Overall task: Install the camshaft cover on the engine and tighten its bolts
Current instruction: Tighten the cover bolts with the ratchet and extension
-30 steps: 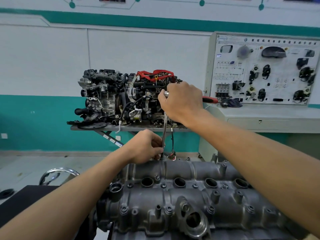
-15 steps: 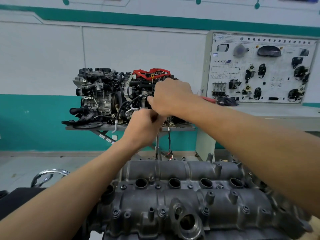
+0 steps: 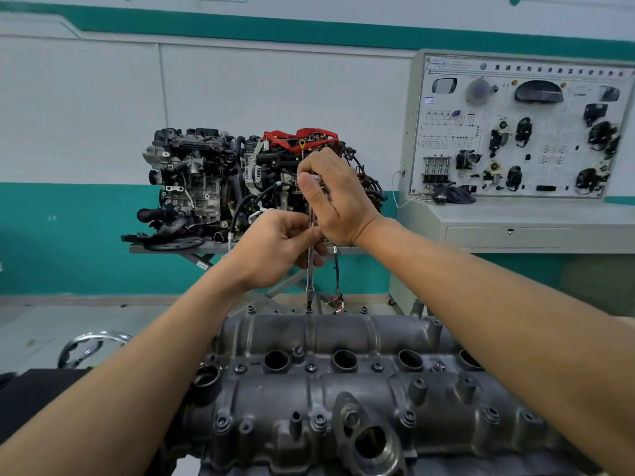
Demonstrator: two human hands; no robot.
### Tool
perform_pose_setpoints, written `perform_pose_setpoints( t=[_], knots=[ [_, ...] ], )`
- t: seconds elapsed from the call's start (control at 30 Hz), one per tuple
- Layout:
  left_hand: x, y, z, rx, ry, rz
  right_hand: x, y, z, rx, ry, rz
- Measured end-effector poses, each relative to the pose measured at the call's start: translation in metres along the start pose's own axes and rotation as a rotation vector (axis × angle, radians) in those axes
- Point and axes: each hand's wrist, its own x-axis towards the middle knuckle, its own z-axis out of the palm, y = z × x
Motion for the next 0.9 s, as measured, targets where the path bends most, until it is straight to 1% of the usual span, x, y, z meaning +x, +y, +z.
perform_pose_setpoints(
  t=[0.07, 0.13, 0.17, 0.27, 0.3, 0.4, 0.47, 0.53, 0.6, 0.63, 0.67, 0.7, 0.77, 0.8, 0.83, 0.9],
  knots=[
    [0.001, 0.001, -0.004, 0.011, -0.036, -0.005, 0.000, -0.003, -0.002, -0.001, -0.006, 0.012],
    [0.001, 0.001, -0.003, 0.033, -0.019, -0.009, 0.000, -0.005, -0.008, -0.056, -0.071, 0.003],
    [0.001, 0.000, 0.000, 0.050, 0.017, -0.007, 0.003, -0.006, -0.012, -0.139, -0.124, 0.005],
    [-0.003, -0.005, 0.014, 0.076, 0.137, -0.015, 0.013, -0.018, -0.018, -0.584, -0.284, 0.060],
    [-0.003, -0.006, 0.018, 0.085, 0.158, -0.021, 0.016, -0.024, -0.019, -0.678, -0.328, 0.094],
    [-0.005, -0.007, 0.023, 0.168, 0.193, -0.023, 0.024, -0.044, -0.022, -0.775, -0.425, 0.201],
    [-0.007, -0.006, 0.025, 0.209, 0.186, -0.022, 0.029, -0.060, -0.026, -0.796, -0.487, 0.278],
    [-0.010, -0.006, 0.025, 0.248, 0.181, -0.027, 0.034, -0.069, -0.025, -0.784, -0.534, 0.304],
    [-0.013, -0.007, 0.025, 0.274, 0.190, -0.029, 0.034, -0.070, -0.023, -0.767, -0.508, 0.253],
    [-0.013, -0.008, 0.024, 0.265, 0.193, -0.030, 0.032, -0.064, -0.024, -0.726, -0.455, 0.191],
    [-0.013, -0.009, 0.024, 0.249, 0.187, -0.027, 0.027, -0.057, -0.024, -0.639, -0.393, 0.130],
    [-0.013, -0.009, 0.024, 0.244, 0.170, -0.016, 0.021, -0.049, -0.025, -0.489, -0.311, 0.091],
    [-0.012, -0.007, 0.025, 0.277, 0.126, 0.017, 0.006, -0.034, -0.025, -0.140, -0.112, 0.103],
    [-0.012, -0.006, 0.025, 0.292, 0.117, 0.028, 0.002, -0.030, -0.021, -0.051, -0.033, 0.127],
    [-0.012, -0.005, 0.025, 0.292, 0.120, 0.033, -0.001, -0.027, -0.015, -0.019, 0.019, 0.154],
    [-0.014, -0.005, 0.024, 0.261, 0.149, 0.027, 0.000, -0.028, -0.005, -0.023, 0.035, 0.145]
  ],
)
